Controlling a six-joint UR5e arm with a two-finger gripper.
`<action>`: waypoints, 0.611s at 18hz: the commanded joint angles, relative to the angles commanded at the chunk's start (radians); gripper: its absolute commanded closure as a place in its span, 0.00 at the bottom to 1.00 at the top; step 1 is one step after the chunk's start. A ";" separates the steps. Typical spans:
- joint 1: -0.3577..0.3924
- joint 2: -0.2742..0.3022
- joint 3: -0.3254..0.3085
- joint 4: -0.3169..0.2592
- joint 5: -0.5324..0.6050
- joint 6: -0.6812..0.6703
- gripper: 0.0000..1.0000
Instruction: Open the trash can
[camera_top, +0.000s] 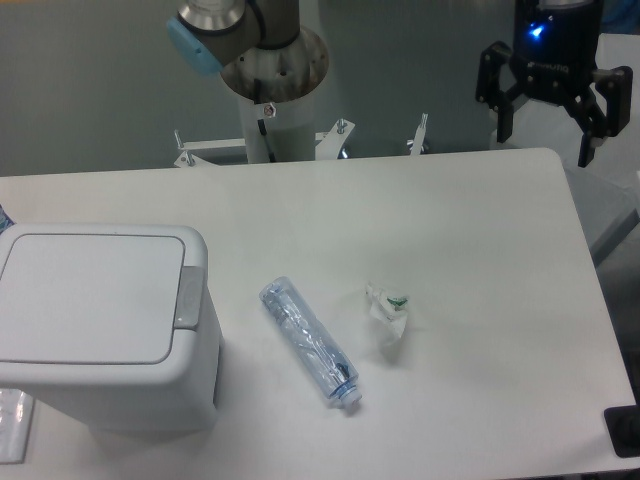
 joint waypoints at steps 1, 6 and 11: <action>0.000 0.002 -0.002 0.002 0.002 0.000 0.00; -0.006 0.000 -0.005 0.000 -0.006 -0.067 0.00; -0.084 0.008 -0.060 0.049 -0.005 -0.340 0.00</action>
